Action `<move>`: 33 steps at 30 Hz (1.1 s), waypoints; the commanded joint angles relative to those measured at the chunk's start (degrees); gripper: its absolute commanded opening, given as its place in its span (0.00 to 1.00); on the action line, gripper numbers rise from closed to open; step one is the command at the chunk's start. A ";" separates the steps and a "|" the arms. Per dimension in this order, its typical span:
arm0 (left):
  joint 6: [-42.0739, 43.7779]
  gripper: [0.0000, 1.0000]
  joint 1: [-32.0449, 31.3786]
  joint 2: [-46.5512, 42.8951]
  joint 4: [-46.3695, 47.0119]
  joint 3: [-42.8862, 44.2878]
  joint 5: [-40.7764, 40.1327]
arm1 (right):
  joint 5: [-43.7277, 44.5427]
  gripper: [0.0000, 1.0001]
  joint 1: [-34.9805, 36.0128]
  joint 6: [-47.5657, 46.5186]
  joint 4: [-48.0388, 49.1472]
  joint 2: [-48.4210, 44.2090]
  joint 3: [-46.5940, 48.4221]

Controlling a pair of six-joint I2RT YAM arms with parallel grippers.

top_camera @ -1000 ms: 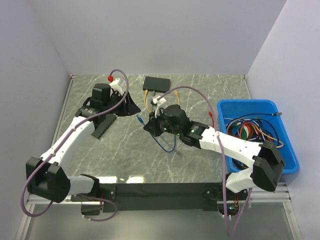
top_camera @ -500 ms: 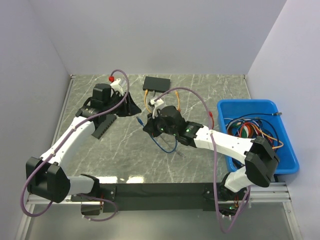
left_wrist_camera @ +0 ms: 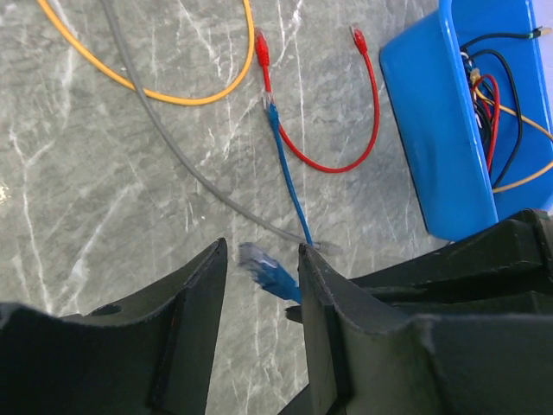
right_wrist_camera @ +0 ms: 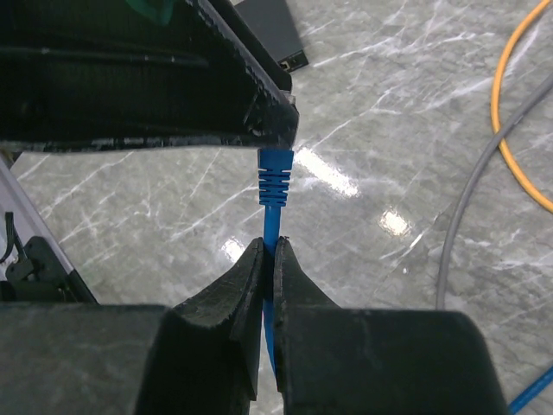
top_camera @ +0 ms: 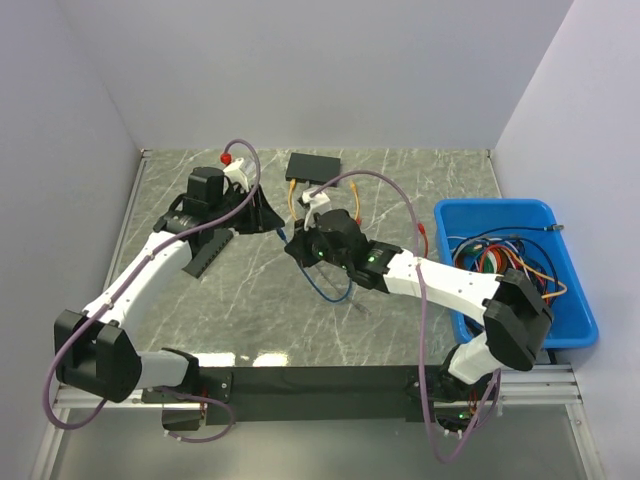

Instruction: Insert the plug into the switch port

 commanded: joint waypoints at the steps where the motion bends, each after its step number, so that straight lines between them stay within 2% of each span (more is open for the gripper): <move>1: -0.85 0.44 -0.18 0.68 2.36 0.43 3.38 | 0.90 0.00 -0.45 0.69 3.74 1.47 2.77; 20: -1.38 0.36 -0.17 0.60 2.54 0.43 4.79 | 0.28 0.00 -0.37 0.78 5.41 4.72 4.52; 22: -1.47 0.33 -0.17 0.60 2.45 0.34 4.62 | 0.10 0.00 -0.37 0.95 5.59 5.16 4.61; 26: -1.38 0.20 -0.17 0.60 2.54 0.42 4.88 | -0.07 0.00 -0.37 1.04 6.03 5.43 4.26; 30: -1.21 0.01 -0.17 0.69 2.54 0.43 4.79 | 0.10 0.00 -0.46 0.95 5.94 5.08 4.00; 32: -1.30 0.00 -0.17 0.60 2.54 0.25 4.97 | 0.19 0.00 -0.37 0.60 5.59 5.08 4.17; 33: -1.30 0.00 -0.17 0.60 2.71 0.25 4.88 | 0.36 0.04 -0.37 0.60 4.72 5.08 4.70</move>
